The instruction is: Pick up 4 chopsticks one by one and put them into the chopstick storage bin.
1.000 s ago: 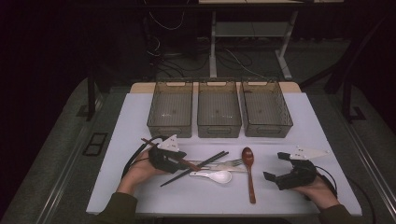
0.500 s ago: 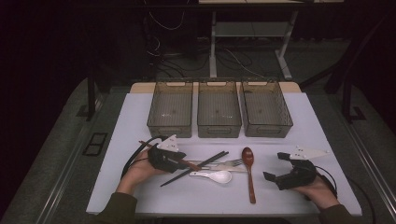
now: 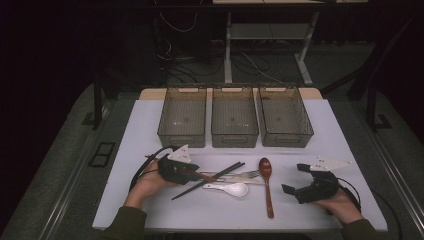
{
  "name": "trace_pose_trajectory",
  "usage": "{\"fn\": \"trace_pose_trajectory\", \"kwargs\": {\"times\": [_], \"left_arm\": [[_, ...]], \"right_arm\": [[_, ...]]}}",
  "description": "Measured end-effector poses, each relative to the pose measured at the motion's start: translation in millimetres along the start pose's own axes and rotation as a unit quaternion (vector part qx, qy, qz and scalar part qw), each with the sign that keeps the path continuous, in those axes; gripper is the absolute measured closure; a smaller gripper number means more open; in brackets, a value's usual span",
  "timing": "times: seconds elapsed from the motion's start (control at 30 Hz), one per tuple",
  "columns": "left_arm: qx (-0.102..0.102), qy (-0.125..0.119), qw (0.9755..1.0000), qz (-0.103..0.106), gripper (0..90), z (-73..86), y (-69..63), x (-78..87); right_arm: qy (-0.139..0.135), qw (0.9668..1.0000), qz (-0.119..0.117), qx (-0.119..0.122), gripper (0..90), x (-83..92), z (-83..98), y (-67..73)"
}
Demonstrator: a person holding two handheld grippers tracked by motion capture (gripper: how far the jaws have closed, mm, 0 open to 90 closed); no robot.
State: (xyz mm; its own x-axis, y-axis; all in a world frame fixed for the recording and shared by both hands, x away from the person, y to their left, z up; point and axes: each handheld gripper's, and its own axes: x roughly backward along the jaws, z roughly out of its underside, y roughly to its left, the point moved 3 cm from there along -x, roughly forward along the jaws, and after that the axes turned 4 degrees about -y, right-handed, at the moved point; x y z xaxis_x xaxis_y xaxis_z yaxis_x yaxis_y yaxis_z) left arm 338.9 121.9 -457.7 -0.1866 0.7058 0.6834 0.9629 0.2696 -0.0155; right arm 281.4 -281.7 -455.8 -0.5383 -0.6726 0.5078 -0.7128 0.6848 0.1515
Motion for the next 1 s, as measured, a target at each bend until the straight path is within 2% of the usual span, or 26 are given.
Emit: {"fn": "trace_pose_trajectory", "kwargs": {"times": [1.0], "left_arm": [[-0.002,0.007,0.9999,0.011,70.5,0.6,-1.5,1.3]], "right_arm": [[0.002,1.0,-0.003,-0.001,0.7,-0.1,0.2,0.3]]}}
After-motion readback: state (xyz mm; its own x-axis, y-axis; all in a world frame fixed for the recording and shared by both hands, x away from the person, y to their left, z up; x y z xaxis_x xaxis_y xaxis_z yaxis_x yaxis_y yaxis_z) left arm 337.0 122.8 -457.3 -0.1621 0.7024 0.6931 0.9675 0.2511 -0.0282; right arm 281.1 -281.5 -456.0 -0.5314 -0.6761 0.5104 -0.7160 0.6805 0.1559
